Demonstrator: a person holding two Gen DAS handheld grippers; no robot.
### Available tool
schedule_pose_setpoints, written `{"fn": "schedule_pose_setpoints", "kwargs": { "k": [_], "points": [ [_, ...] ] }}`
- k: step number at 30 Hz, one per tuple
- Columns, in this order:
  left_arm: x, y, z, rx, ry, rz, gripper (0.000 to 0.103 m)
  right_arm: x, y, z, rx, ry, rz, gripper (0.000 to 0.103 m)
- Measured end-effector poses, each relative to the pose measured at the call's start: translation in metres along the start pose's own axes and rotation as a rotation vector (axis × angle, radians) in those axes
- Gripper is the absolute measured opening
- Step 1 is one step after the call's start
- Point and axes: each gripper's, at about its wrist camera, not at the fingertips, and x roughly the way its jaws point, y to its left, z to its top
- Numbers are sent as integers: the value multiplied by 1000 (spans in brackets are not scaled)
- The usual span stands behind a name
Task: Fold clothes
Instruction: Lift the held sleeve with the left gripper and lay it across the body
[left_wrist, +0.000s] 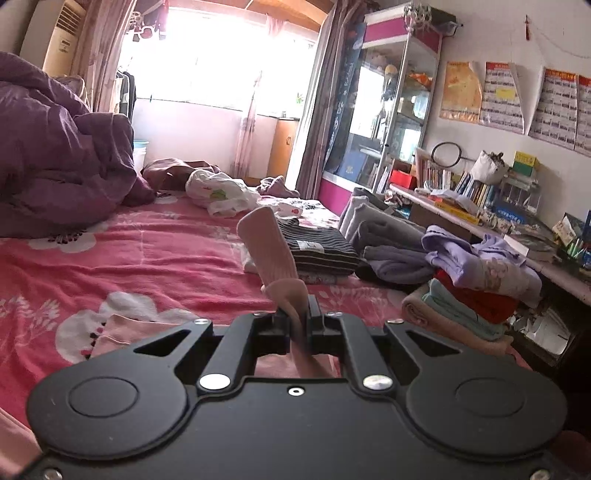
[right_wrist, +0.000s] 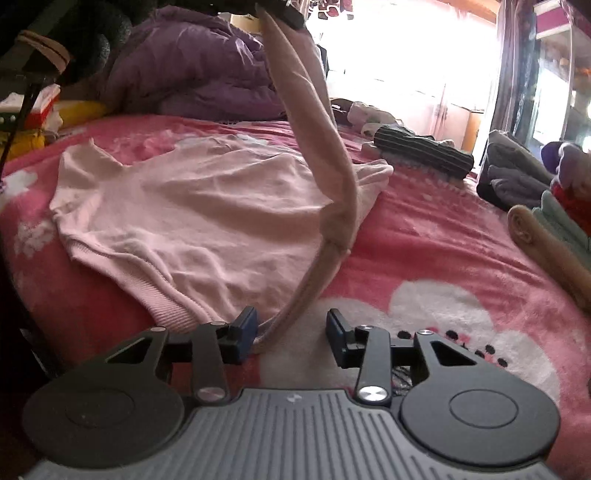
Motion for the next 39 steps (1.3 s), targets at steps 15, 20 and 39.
{"fn": "schedule_pose_setpoints", "kwargs": {
  "k": [15,20,39],
  "points": [
    [-7,97,-28,-174,-6,-2,6,-1,44,-2,-305,-15,-143,37],
    [-9,110,-35,-179,13,4,6,-2,52,-3,-385,-19,-169,37],
    [-8,134,-60,-210,65,85,6,-9,55,-6,-467,-57,-174,44]
  ]
}}
